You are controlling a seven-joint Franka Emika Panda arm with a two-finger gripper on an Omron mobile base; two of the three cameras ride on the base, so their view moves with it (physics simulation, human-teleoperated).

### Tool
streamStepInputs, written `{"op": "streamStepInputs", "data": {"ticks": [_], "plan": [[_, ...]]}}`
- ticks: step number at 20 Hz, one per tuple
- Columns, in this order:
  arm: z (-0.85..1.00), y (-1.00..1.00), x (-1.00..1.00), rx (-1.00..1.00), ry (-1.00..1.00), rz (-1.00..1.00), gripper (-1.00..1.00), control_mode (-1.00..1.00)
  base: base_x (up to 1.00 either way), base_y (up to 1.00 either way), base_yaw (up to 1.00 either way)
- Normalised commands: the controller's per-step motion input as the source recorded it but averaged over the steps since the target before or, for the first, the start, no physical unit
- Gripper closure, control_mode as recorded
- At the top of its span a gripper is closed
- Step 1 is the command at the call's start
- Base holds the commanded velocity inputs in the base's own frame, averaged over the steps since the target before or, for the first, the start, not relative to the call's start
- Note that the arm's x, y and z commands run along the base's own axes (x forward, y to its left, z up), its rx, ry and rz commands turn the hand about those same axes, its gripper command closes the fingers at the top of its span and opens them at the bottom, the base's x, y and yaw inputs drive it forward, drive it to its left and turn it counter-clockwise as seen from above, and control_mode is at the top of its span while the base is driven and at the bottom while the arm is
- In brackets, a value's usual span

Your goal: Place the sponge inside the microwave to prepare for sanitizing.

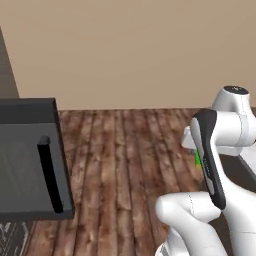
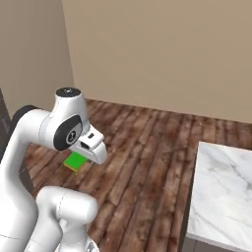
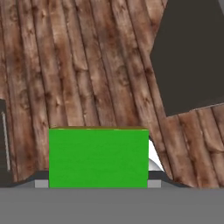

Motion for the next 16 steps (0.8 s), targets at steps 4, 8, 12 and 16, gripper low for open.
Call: {"op": "streamStepInputs", "data": {"ticks": [4, 8, 12, 16], "plan": [[0.0, 0.0, 0.0, 0.0, 0.0, 0.0, 1.0, 1.0, 0.69, 0.09, 0.42], [0.0, 0.0, 0.0, 0.0, 0.0, 0.0, 1.0, 1.0, 0.47, 0.11, 0.61], [0.0, 0.0, 0.0, 0.0, 0.0, 0.0, 1.0, 1.0, 0.51, 0.02, 0.64], [0.0, 0.0, 0.0, 0.0, 0.0, 0.0, 1.0, 1.0, 0.69, 0.0, 0.52]]}}
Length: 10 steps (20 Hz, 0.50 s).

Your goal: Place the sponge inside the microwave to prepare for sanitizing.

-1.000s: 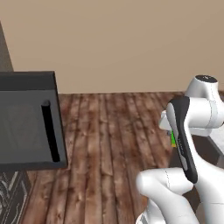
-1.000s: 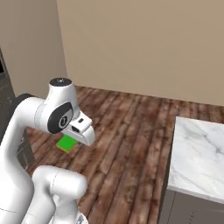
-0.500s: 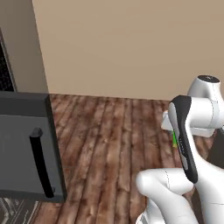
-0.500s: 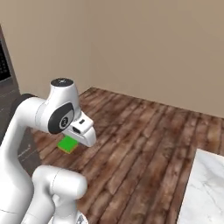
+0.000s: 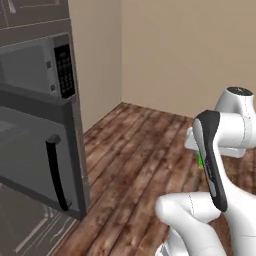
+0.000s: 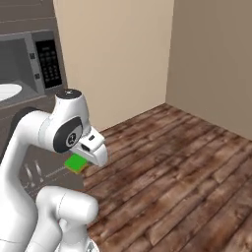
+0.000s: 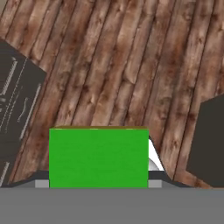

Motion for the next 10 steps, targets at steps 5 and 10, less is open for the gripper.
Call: {"op": "streamStepInputs", "data": {"ticks": [5, 10], "plan": [[0.0, 0.0, 0.0, 0.0, 0.0, 0.0, 1.0, 1.0, 0.78, 0.0, 0.4], [0.0, 0.0, 0.0, 0.0, 0.0, 0.0, 1.0, 1.0, 0.75, 0.0, 0.44]]}}
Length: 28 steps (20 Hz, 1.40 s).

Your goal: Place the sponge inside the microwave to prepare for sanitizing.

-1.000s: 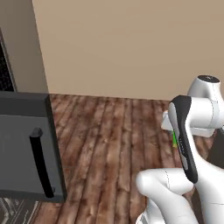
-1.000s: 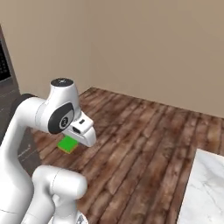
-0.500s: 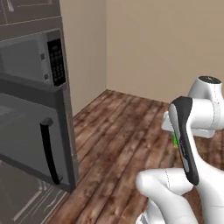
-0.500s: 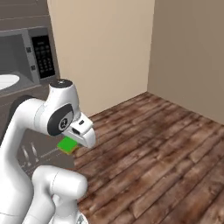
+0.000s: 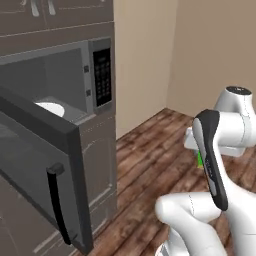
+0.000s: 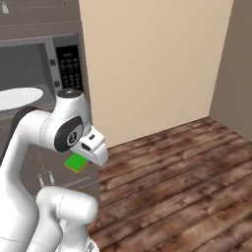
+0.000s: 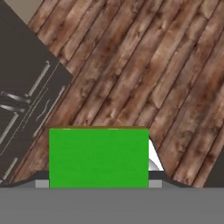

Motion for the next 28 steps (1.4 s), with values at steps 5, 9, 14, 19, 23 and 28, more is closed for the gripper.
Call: {"op": "streamStepInputs", "data": {"ticks": [5, 9, 14, 19, 23, 28], "plan": [[0.0, 0.0, 0.0, 0.0, 0.0, 0.0, 1.0, 1.0, 0.58, 0.03, 0.59], [0.0, 0.0, 0.0, 0.0, 0.0, 0.0, 1.0, 1.0, 0.48, 0.0, 0.71], [0.0, 0.0, 0.0, 0.0, 0.0, 0.0, 1.0, 1.0, 0.67, -0.03, 0.53], [0.0, 0.0, 0.0, 0.0, 0.0, 0.0, 1.0, 1.0, 0.61, -0.32, 0.22], [0.0, 0.0, 0.0, 0.0, 0.0, 0.0, 1.0, 1.0, 0.26, -0.35, 0.35], [0.0, 0.0, 0.0, 0.0, 0.0, 0.0, 1.0, 1.0, 0.3, -0.26, 0.46]]}}
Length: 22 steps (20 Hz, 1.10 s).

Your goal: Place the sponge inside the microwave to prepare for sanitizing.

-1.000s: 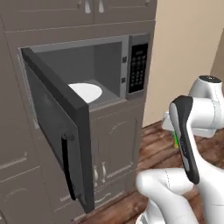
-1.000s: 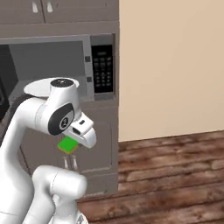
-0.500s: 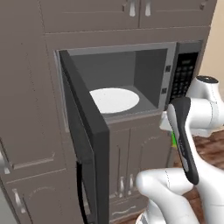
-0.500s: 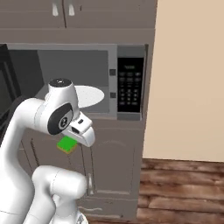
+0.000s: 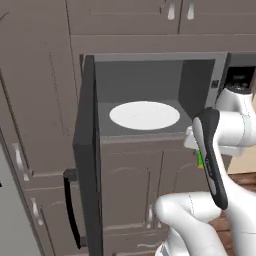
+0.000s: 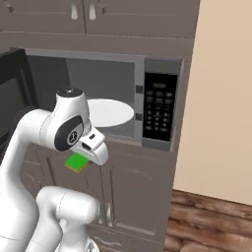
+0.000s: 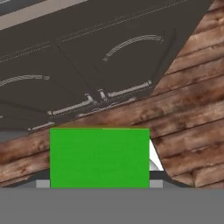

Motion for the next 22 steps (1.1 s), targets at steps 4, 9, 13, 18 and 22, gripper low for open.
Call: {"op": "streamStepInputs", "data": {"ticks": [4, 9, 13, 18, 22], "plan": [[0.0, 0.0, 0.0, 0.0, 0.0, 0.0, 1.0, 1.0, 0.5, -0.26, 0.45], [0.0, 0.0, 0.0, 0.0, 0.0, 0.0, 1.0, 1.0, 0.5, -0.32, 0.19], [0.0, 0.0, 0.0, 0.0, 0.0, 0.0, 1.0, 1.0, 0.23, -0.08, 0.08], [0.0, 0.0, 0.0, 0.0, 0.0, 0.0, 1.0, 1.0, 0.27, 0.0, 0.01], [0.0, 0.0, 0.0, 0.0, 0.0, 0.0, 1.0, 1.0, 0.42, 0.0, 0.0]]}}
